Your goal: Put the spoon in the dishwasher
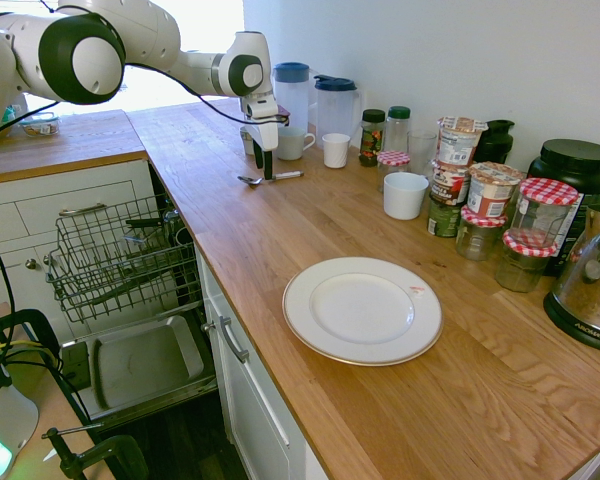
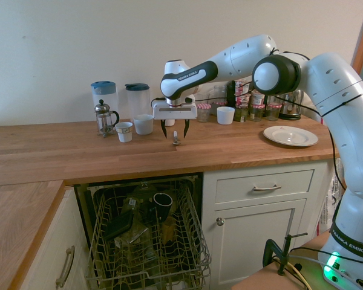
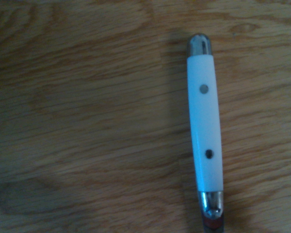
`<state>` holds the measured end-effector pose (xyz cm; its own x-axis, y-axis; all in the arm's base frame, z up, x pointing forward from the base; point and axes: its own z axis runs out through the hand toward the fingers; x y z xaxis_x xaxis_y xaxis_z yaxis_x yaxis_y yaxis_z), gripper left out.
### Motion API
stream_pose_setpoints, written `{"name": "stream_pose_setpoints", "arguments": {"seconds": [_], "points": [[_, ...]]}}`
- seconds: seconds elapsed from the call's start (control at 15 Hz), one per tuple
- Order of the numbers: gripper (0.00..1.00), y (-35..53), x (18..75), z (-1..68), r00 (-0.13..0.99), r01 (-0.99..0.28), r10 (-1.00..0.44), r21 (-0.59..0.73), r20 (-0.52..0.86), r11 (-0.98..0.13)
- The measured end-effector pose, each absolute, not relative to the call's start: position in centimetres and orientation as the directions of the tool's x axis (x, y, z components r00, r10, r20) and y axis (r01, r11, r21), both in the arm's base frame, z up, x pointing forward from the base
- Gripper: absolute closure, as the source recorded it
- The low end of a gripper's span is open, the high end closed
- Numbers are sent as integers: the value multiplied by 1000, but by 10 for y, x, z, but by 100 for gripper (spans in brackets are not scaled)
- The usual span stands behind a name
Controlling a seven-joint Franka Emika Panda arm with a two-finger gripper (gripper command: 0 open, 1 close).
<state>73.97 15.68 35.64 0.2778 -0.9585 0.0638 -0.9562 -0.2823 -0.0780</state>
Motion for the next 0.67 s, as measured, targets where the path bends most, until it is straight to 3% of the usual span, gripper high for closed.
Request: {"name": "stream_pose_setpoints", "arguments": {"seconds": [0.53, 0.6, 0.67], "points": [[0, 149, 751, 342, 275, -959, -961, -61, 34, -277], [100, 149, 751, 342, 276, -959, -961, -61, 31, -277], [100, 149, 751, 342, 277, -958, -960, -60, 30, -279]]}}
